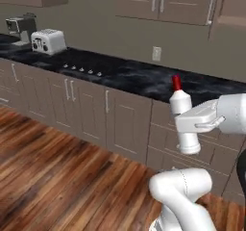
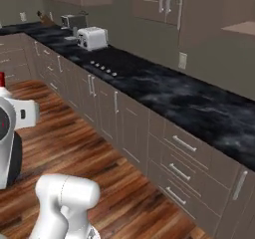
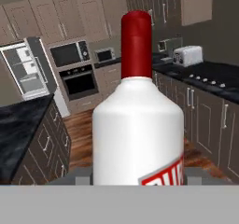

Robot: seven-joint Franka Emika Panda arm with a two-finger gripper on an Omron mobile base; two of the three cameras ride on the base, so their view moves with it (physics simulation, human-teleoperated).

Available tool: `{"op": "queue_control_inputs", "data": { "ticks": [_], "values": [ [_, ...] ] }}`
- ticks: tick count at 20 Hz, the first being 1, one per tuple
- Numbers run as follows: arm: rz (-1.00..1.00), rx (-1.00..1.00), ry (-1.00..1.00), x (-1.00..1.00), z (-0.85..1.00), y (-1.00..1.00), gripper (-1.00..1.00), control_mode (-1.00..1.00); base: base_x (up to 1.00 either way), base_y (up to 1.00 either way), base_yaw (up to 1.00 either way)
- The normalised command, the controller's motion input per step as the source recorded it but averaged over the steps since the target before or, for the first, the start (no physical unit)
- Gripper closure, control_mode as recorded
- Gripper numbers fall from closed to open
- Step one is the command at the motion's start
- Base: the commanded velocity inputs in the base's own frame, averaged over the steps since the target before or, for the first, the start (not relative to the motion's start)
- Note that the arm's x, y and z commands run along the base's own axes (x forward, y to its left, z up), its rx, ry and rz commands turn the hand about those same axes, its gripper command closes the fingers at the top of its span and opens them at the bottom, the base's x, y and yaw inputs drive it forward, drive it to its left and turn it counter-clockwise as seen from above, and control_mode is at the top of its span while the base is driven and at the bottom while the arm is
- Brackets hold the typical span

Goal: There is a bowl on the dining counter. Grab a lemon wedge from the fridge and place it in the bowl. Then get the liquor bottle and glass cup from the cabinet and place them next to the bowl.

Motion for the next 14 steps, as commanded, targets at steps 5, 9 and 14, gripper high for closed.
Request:
{"op": "queue_control_inputs", "data": {
  "ticks": [5,9,14],
  "values": [
    [0.00,0.00,0.00,0.00,0.00,0.00,1.00,1.00,-0.55,0.00,0.84],
    [0.00,0.00,0.00,0.00,0.00,0.00,1.00,1.00,-0.52,0.00,0.79],
    [0.00,0.00,0.00,0.00,0.00,0.00,1.00,1.00,-0.38,0.09,0.65]
  ]
}}
